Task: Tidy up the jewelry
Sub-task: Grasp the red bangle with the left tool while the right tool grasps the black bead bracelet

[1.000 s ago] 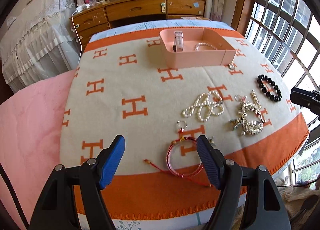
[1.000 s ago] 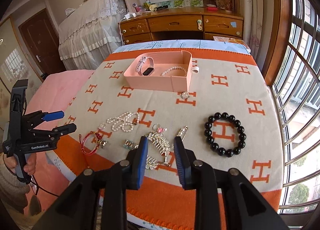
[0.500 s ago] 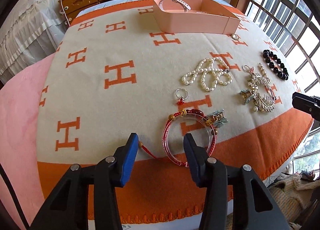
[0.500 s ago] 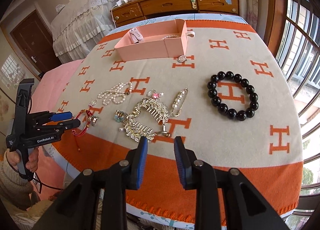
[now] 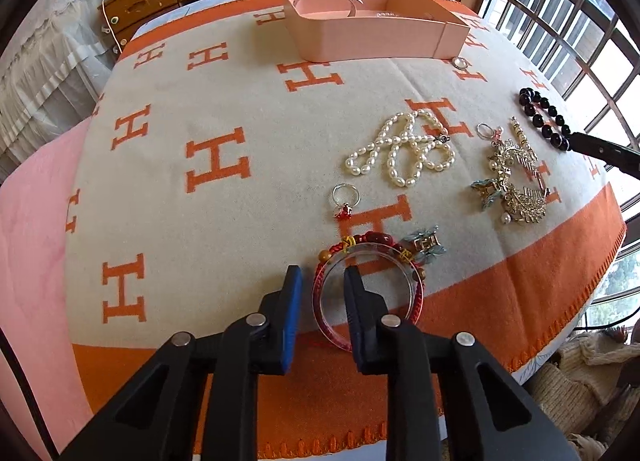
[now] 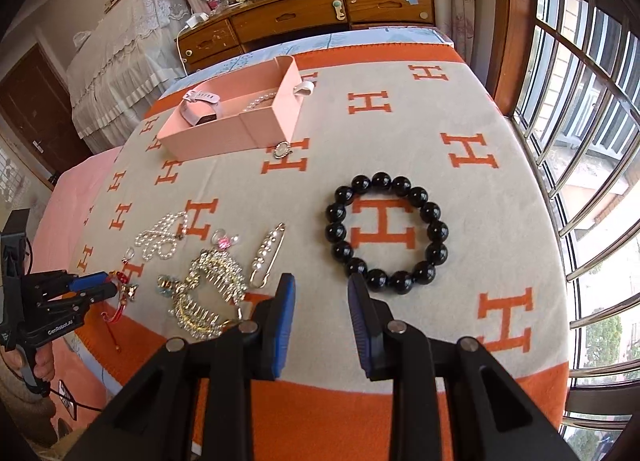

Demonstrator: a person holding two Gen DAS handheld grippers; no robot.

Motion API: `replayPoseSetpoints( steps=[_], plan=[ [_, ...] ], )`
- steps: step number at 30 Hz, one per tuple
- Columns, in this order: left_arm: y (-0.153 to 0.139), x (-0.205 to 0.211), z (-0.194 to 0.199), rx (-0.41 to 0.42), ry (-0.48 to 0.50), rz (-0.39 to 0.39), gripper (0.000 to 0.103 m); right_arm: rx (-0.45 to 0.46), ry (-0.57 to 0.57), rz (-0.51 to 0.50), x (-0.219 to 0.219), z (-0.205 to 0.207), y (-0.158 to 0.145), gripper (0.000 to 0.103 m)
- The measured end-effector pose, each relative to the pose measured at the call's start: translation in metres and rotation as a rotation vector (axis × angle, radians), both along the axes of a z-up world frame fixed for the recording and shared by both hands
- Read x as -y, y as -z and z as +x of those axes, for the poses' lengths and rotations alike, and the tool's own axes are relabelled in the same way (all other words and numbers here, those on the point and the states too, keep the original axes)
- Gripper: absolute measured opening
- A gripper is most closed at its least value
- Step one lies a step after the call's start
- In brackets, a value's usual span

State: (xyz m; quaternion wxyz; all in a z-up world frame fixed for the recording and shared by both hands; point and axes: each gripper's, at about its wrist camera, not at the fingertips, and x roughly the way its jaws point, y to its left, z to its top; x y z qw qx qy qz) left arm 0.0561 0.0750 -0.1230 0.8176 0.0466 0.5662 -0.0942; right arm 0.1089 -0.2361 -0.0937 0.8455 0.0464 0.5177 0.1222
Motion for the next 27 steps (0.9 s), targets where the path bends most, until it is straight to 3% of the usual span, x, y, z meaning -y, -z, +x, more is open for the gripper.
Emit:
replayPoseSetpoints(
  steps=[10,15,17,18,20,23,27],
  plan=[
    [0.001,0.001,0.003,-0.027,0.027,0.012,0.018,-0.049,-0.025,-0.077,-0.008,0.044,0.024,0.028],
    [0.001,0.003,0.006,-0.064,0.057,0.037,0.018,-0.009,-0.063,-0.134,-0.015,0.046,0.025,0.027],
    [0.001,0.005,0.007,-0.082,0.070,0.043,0.013,0.008,-0.076,-0.165,-0.018,0.045,0.025,0.015],
    [0.001,0.007,0.006,-0.089,0.080,0.040,0.005,0.014,-0.082,-0.171,-0.019,0.045,0.025,0.015],
    [0.000,0.010,0.007,-0.089,0.080,0.051,0.004,0.015,-0.093,-0.166,-0.020,0.045,0.024,0.015],
    [-0.009,0.013,0.008,-0.065,0.067,0.024,0.004,0.047,-0.094,-0.139,-0.020,0.043,0.010,0.015],
    [-0.042,0.017,0.014,0.019,0.054,-0.010,0.004,0.125,-0.085,-0.080,-0.018,0.044,-0.027,0.015]
  ],
)
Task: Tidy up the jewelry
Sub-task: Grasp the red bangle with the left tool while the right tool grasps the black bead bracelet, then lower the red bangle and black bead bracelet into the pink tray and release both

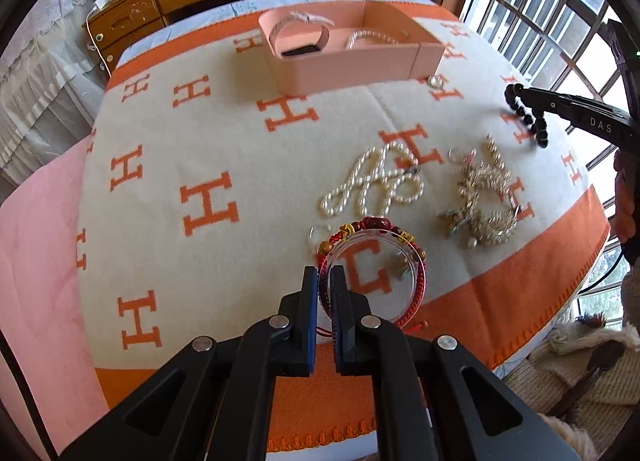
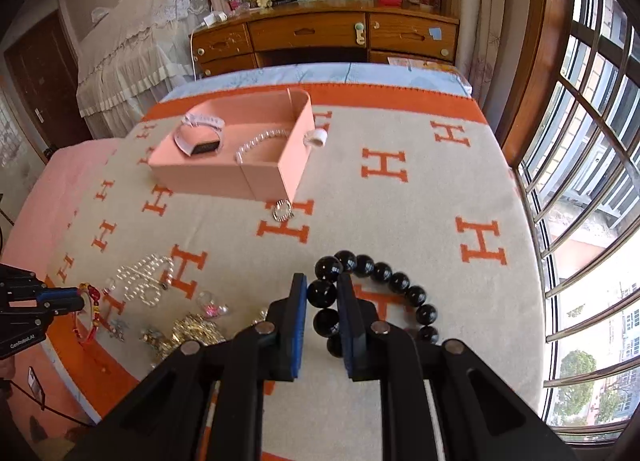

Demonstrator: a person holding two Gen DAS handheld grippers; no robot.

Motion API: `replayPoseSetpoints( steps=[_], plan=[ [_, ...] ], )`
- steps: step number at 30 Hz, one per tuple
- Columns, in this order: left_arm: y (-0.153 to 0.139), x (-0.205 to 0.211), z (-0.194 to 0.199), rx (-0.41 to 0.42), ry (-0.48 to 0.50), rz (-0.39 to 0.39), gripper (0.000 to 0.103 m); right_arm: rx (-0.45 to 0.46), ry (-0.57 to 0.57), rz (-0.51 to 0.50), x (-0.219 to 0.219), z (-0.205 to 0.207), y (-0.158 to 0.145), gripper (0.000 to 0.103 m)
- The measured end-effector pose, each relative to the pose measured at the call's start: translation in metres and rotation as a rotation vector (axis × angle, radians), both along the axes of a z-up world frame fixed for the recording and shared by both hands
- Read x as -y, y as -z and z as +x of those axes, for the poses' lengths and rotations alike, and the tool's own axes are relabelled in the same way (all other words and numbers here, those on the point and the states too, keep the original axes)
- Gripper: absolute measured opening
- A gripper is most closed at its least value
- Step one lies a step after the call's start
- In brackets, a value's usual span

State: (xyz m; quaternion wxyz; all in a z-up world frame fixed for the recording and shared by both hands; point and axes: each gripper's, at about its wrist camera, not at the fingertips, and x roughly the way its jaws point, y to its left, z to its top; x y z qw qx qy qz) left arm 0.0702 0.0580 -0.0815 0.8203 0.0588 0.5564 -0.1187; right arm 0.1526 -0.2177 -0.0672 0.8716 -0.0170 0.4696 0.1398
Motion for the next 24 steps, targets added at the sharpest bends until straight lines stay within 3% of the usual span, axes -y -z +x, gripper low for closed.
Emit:
replayPoseSetpoints(
  steps=[6,10,16,24],
  plan=[
    [-0.057,0.012,0.034,0.138,-0.011,-0.034,0.004,0.082,-0.032,0.131,-0.008,0.021,-0.056,0.015],
    [-0.075,0.018,0.075,0.194,-0.042,-0.056,0.004,0.145,-0.061,0.177,-0.026,0.038,-0.080,0.015],
    [-0.060,0.027,0.140,0.174,-0.084,-0.079,0.004,0.172,-0.086,0.214,-0.053,0.075,-0.091,0.015],
    [-0.024,0.033,0.202,0.144,-0.140,-0.076,0.004,0.139,-0.078,0.227,-0.067,0.112,-0.075,0.015]
  ],
)
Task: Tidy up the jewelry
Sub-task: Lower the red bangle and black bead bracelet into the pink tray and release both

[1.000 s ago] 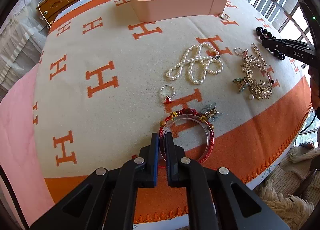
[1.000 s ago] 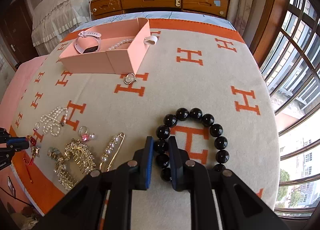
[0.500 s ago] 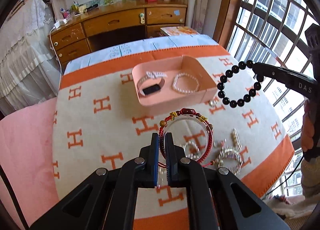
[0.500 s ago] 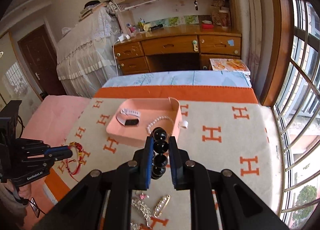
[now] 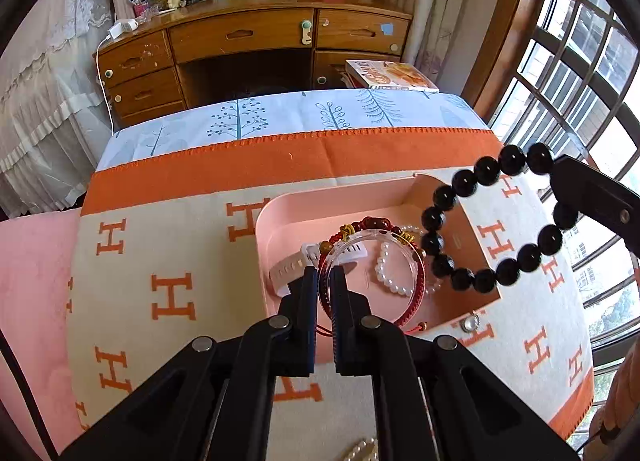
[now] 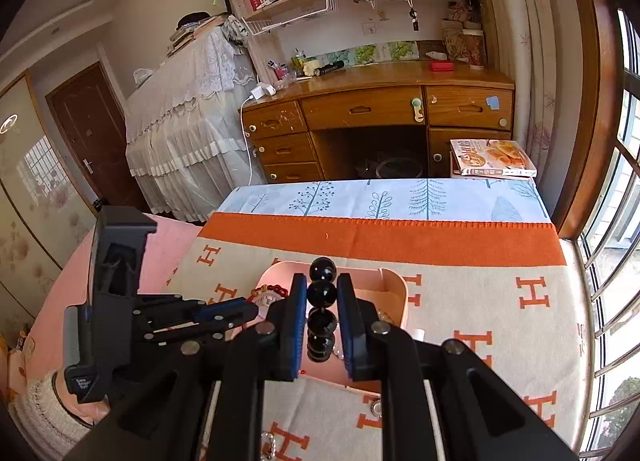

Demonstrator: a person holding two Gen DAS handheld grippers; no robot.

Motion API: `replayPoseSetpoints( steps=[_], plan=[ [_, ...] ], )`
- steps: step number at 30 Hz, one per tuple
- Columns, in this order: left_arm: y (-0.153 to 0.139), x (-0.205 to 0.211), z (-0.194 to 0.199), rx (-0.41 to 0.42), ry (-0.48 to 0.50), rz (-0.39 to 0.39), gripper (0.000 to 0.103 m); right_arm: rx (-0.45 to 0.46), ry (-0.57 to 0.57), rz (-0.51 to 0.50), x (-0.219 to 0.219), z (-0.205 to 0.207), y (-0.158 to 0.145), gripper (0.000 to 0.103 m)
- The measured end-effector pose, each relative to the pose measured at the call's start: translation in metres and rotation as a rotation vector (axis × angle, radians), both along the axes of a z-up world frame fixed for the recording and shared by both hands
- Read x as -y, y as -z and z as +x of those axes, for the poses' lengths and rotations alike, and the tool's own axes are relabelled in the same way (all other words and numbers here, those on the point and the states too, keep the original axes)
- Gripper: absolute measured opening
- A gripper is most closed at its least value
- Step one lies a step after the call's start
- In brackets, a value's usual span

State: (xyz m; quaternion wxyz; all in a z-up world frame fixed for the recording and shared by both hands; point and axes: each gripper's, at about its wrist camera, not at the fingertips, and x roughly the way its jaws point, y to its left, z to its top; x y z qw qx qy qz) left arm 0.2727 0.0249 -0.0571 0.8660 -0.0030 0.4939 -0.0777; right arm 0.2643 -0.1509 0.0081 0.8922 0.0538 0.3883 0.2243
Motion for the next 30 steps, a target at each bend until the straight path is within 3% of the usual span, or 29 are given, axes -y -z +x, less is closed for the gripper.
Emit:
replayPoseSetpoints(
  steps=[11,19,24,30],
  plan=[
    [0.040,-0.007,0.053,-0.102,-0.053,-0.020,0.004,-0.085,0.007,-0.022,-0.005,0.024,0.035,0.015],
    [0.048,-0.003,0.033,-0.195,0.018,-0.078,0.004,-0.136,-0.002,-0.030,-0.009,0.028,0.053,0.015],
    [0.045,0.000,0.015,-0.203,0.041,-0.062,0.005,-0.134,-0.004,-0.039,-0.014,0.027,0.054,0.015],
    [0.028,-0.005,0.012,-0.153,0.016,-0.075,0.005,-0.103,-0.014,-0.020,-0.019,0.022,0.045,0.016]
  ],
)
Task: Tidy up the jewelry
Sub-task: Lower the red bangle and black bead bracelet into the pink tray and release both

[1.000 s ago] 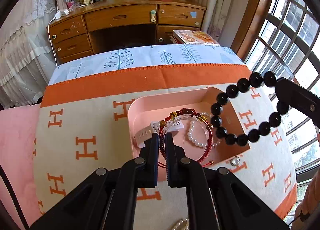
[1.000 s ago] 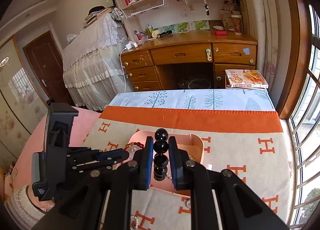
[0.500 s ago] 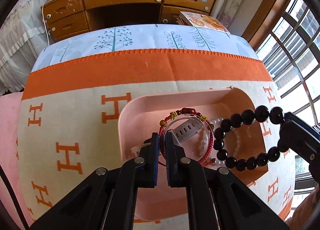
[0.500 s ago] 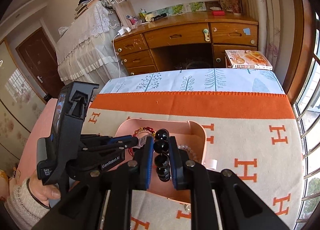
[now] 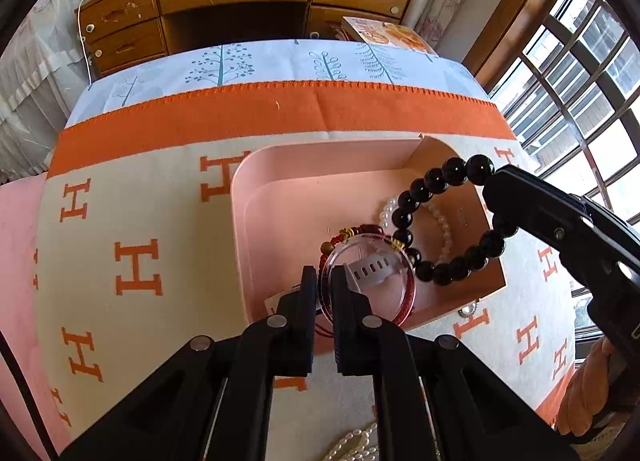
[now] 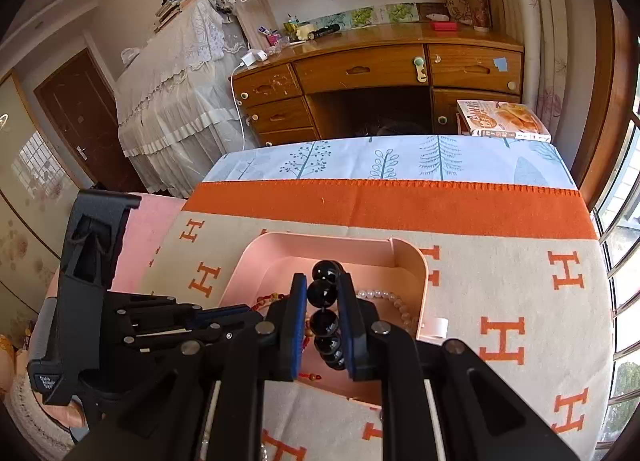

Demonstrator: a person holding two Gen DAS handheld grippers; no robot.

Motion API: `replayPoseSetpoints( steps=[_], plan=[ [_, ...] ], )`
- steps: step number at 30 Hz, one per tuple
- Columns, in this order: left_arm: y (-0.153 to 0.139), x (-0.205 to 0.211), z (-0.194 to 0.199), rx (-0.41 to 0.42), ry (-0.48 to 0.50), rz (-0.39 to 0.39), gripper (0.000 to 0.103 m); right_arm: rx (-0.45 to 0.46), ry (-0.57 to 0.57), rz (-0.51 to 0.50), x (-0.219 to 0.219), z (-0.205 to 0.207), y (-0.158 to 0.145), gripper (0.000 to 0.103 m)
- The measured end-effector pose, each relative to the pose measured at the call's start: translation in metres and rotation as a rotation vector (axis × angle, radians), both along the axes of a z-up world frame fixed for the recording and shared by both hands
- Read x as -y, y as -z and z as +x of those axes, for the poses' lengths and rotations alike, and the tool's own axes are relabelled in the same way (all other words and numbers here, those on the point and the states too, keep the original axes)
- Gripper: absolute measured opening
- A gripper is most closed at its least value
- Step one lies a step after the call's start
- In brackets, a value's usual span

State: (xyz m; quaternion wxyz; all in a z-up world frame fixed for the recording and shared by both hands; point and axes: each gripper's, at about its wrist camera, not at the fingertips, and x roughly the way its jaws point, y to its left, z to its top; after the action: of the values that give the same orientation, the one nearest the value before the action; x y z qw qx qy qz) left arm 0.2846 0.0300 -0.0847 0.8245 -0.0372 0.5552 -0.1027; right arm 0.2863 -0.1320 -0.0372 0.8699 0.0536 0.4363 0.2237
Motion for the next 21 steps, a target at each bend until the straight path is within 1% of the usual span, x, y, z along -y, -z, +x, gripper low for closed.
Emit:
replayPoseSetpoints(
  steps=[7,10,13,14,17,19,21],
  plan=[
    [-0.004,-0.003,0.013,0.056,-0.061,0.049,0.005,0.075,0.018,-0.027,-0.004,-0.010,-0.015,0.016],
    [-0.007,-0.005,0.019,0.075,-0.081,0.049,0.005,0.089,0.030,-0.042,-0.003,-0.010,-0.018,0.016],
    [-0.008,-0.005,0.022,0.071,-0.084,0.032,0.007,0.077,0.025,-0.053,-0.004,-0.007,-0.017,0.016],
    [-0.009,-0.004,0.021,0.066,-0.077,0.024,0.008,0.072,0.024,-0.048,-0.003,-0.007,-0.016,0.016],
    [-0.012,-0.001,0.017,0.068,-0.061,0.011,0.018,0.061,0.020,-0.028,-0.001,-0.007,-0.016,0.018],
    [-0.014,0.002,0.014,0.068,-0.044,-0.013,0.025,0.063,0.024,-0.023,0.001,-0.007,-0.016,0.018],
    [-0.015,0.006,0.013,0.061,-0.031,-0.030,0.025,0.064,0.026,-0.017,0.002,-0.009,-0.016,0.018]
  ],
)
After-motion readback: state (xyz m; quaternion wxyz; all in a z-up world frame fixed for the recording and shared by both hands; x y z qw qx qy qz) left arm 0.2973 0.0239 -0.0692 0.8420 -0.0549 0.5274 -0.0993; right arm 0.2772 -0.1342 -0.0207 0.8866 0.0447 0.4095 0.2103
